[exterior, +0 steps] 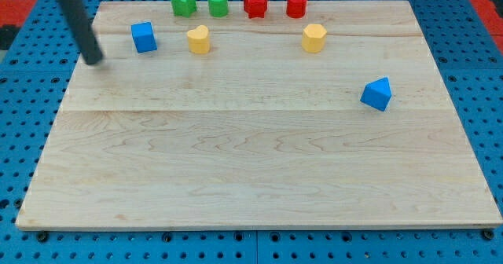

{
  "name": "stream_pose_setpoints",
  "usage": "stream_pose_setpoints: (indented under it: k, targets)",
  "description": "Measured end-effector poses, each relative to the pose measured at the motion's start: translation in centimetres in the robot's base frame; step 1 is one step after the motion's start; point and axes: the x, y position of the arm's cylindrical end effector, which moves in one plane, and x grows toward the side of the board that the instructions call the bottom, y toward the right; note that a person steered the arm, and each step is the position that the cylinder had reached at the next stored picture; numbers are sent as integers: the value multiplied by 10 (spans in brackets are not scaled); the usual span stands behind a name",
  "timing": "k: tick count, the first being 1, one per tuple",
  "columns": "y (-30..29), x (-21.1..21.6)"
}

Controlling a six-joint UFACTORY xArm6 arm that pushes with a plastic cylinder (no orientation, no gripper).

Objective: Push the blue cube diagonally right below the yellow hexagon

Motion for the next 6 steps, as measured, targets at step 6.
stream_pose_setpoints:
  k: [6]
  targets:
    - [107, -46]
